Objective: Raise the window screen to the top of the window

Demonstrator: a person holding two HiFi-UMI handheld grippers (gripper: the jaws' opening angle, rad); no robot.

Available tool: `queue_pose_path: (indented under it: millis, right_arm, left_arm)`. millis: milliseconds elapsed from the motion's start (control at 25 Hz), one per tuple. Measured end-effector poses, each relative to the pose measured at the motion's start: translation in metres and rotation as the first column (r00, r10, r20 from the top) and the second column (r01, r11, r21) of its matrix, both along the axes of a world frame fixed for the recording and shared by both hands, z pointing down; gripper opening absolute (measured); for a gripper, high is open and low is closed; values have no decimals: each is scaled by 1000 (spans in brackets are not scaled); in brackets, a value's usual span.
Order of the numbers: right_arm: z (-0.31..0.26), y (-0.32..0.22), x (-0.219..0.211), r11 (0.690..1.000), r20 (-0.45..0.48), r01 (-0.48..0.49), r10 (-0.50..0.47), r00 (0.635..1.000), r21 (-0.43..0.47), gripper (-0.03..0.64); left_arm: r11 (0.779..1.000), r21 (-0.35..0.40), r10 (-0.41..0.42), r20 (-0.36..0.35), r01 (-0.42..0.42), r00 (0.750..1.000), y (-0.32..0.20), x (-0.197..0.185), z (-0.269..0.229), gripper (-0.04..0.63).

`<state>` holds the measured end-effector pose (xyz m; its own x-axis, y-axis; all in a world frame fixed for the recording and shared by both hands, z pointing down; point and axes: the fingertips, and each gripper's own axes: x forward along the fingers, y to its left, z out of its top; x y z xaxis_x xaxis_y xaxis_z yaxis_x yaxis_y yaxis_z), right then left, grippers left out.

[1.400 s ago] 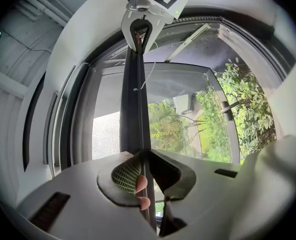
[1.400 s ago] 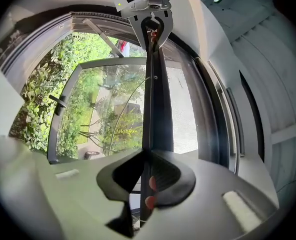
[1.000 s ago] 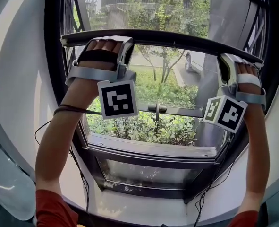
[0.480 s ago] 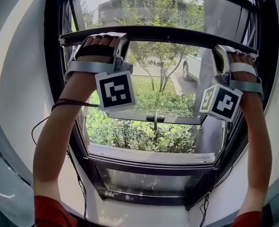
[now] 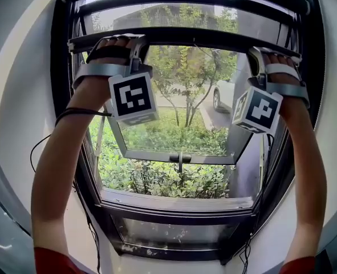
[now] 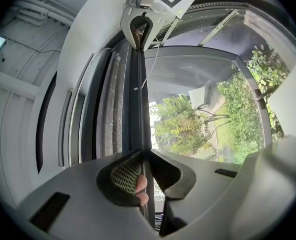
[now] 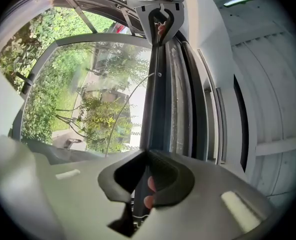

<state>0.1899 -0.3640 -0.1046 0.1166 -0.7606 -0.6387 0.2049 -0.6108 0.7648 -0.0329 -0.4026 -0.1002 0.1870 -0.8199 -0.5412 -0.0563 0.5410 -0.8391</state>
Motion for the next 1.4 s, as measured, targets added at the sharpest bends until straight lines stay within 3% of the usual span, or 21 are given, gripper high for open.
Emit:
queue_pose_path:
  millis: [400, 800, 960, 1240, 1400]
  right_arm:
    - [-41, -2, -1, 999, -12, -31, 31, 999, 21, 37]
    - [-83, -1, -4, 997, -18, -42, 43, 999, 60, 37]
    - [-102, -2, -5, 996, 4, -47, 47, 999, 71, 37]
    - [-125, -3, -5, 998, 93, -17, 10, 996, 67, 37]
    - [-134, -4, -3, 996, 98, -25, 17, 995, 82, 37]
  left_arm:
    - [999, 34, 2, -40, -1, 999, 0, 1, -38, 57]
    - [991, 130, -28, -66, 37, 997, 1, -4, -86, 56]
    - [990, 125, -55, -76, 64, 996, 0, -5, -102, 55]
    - [969, 233, -61, -93, 81, 994, 2, -4, -128, 55]
    - [970, 226, -74, -96, 94, 993, 0, -3, -136, 57]
